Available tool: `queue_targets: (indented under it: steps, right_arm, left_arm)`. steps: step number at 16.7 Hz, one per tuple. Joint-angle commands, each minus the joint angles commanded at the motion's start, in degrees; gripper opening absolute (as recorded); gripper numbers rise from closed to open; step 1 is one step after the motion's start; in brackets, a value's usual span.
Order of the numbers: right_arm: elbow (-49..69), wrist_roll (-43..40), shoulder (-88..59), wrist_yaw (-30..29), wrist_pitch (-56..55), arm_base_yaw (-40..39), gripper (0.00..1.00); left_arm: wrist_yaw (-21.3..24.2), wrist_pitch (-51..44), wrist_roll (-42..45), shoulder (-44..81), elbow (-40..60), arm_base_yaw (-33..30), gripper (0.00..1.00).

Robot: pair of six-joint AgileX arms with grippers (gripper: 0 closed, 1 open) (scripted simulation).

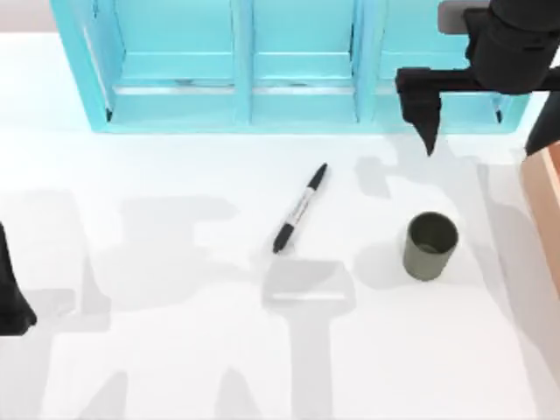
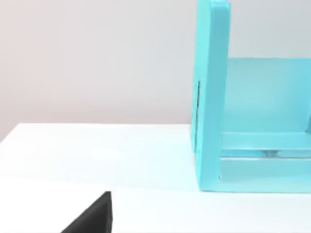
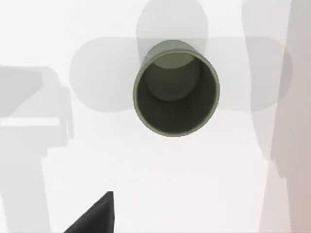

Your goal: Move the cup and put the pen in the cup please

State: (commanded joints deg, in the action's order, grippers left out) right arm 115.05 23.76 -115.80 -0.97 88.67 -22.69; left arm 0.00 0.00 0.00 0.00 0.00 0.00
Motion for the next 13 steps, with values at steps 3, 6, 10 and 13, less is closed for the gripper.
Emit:
queue_targets:
  steps: [3,6,10,13]
  right_arm:
    - [3.73,-0.14,0.57,0.01,3.71,0.16,1.0]
    - [3.83,-0.15,0.59,0.01,3.81,0.17,1.0]
    - [4.22,2.07,-1.2,0.46,2.02,-0.81,1.0]
    - [5.21,9.45,-5.69,1.82,-3.19,-2.99,1.0]
  left_arm:
    - [0.0,0.0,0.0,0.0,0.0,0.0,1.0]
    - [0.0,0.0,0.0,0.0,0.0,0.0,1.0]
    - [0.0,0.0,0.0,0.0,0.0,0.0,1.0]
    - [0.0,0.0,0.0,0.0,0.0,0.0,1.0]
